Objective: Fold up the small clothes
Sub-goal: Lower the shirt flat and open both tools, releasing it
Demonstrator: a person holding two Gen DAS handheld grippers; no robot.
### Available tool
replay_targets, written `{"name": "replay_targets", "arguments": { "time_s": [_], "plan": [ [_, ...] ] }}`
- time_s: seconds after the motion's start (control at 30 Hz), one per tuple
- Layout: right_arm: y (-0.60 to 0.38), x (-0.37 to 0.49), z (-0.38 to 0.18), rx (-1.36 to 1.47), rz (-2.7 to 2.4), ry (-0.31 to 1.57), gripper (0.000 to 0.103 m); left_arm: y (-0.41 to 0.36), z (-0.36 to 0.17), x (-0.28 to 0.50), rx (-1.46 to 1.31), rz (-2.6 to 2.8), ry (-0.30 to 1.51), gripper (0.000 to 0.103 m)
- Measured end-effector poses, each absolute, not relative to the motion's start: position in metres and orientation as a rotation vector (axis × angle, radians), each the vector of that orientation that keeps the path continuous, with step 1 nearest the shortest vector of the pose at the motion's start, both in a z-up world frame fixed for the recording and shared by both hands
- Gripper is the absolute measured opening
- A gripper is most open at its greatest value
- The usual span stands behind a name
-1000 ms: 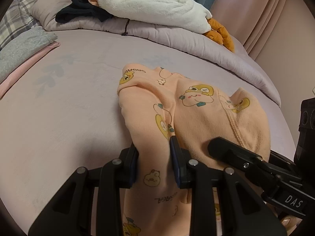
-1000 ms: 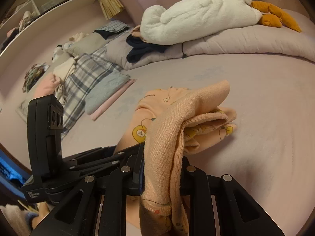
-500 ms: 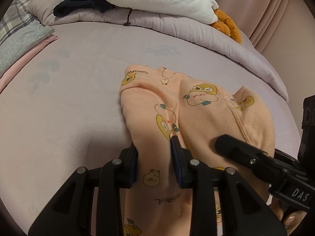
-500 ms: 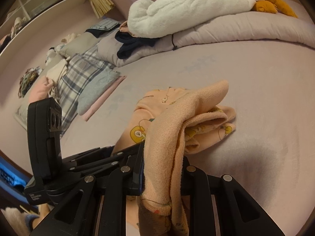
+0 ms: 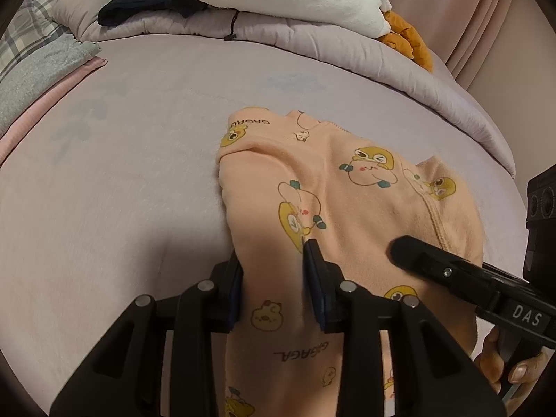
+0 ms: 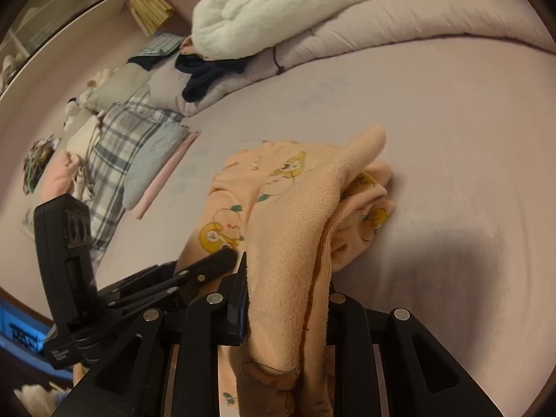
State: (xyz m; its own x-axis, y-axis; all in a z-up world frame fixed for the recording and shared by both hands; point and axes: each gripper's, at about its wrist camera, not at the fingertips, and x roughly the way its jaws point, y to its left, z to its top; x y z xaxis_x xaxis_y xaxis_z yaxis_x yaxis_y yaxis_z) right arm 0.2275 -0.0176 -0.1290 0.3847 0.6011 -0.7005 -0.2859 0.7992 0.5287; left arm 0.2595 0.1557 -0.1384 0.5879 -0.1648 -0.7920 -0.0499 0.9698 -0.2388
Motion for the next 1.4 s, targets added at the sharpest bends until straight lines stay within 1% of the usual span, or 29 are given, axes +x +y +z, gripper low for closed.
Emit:
{"name": "replay_targets", "arguments": {
  "time_s": [0.17,0.3,0.33,0.43,0.63,0.8,0.9,1.2,1.4],
  "plan": [
    [-0.025,0.228,-0.135,0.371,0.553,1.053,0.026,0.155,-0.139,0.259,-0.238,-0.064,0.944,0.035],
    [-0.028,0.226,-0.138,0.38,0.529,1.064,0.033,0.157,-0.14,0.26,-0.24,-0.06,0.946,0.038],
    [-0.029,0.226,-0.14,0.38,0.513,1.069,0.038,0.157,-0.14,0.259,-0.239,-0.058,0.947,0.038],
    [-0.033,0.224,-0.142,0.392,0.498,1.073,0.045,0.157,-0.14,0.258,-0.238,-0.056,0.946,0.038],
    [-0.035,0.222,-0.141,0.406,0.482,1.069,0.048,0.158,-0.14,0.255,-0.238,-0.049,0.945,0.04],
    [-0.037,0.22,-0.139,0.412,0.452,1.058,0.051,0.162,-0.14,0.251,-0.238,-0.041,0.943,0.044],
    [-0.039,0.217,-0.139,0.423,0.444,1.054,0.051,0.165,-0.14,0.247,-0.24,-0.038,0.94,0.045],
    [-0.047,0.209,-0.137,0.437,0.42,1.046,0.055,0.169,-0.139,0.23,-0.233,-0.027,0.933,0.047],
    [-0.05,0.204,-0.136,0.434,0.401,1.047,0.055,0.169,-0.137,0.223,-0.23,-0.017,0.93,0.047]
  ]
}}
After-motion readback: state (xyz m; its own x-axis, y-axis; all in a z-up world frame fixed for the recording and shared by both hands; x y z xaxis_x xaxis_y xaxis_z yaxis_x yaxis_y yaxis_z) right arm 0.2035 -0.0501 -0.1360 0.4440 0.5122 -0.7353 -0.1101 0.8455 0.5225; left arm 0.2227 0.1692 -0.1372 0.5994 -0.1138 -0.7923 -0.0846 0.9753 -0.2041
